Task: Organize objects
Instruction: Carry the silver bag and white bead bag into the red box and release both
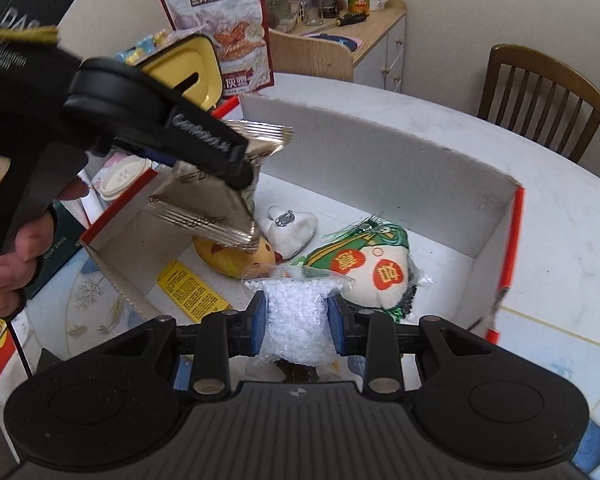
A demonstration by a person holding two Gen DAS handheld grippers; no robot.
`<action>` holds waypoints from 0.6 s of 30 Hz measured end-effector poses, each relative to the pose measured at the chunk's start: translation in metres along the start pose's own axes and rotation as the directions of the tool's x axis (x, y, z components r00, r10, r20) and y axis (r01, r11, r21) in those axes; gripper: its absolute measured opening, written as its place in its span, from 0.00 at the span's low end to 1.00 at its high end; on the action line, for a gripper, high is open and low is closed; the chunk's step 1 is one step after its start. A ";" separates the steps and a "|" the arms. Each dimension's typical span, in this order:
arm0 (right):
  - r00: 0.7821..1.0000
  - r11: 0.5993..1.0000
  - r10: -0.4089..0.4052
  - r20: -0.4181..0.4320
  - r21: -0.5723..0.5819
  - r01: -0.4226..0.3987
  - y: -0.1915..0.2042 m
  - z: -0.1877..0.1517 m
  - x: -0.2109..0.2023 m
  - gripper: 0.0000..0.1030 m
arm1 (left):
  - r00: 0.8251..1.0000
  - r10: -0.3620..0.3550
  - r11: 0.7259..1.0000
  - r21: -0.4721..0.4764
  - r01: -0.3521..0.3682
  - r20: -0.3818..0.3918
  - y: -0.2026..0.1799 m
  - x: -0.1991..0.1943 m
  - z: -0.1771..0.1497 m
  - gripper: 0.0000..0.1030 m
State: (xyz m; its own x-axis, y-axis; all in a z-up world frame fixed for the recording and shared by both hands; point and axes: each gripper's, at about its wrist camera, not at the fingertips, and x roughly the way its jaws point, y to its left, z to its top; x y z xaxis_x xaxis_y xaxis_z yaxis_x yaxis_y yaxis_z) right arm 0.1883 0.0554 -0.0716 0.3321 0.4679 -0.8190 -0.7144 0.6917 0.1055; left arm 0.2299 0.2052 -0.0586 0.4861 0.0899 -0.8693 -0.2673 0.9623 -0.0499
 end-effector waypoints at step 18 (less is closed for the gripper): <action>1.000 0.999 0.024 -0.012 0.038 -0.023 -0.004 0.001 0.008 0.31 | 0.998 0.034 0.999 0.034 -0.032 -0.049 -0.007 0.040 0.004 0.49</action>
State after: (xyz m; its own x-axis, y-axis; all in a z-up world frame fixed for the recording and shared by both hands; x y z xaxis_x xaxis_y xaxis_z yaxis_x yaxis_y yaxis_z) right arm 0.1940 0.0572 -0.0779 0.3073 0.4776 -0.8231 -0.6978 0.7012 0.1463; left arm 0.2543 0.2033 -0.0909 0.4358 0.1097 -0.8933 -0.2540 0.9672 -0.0052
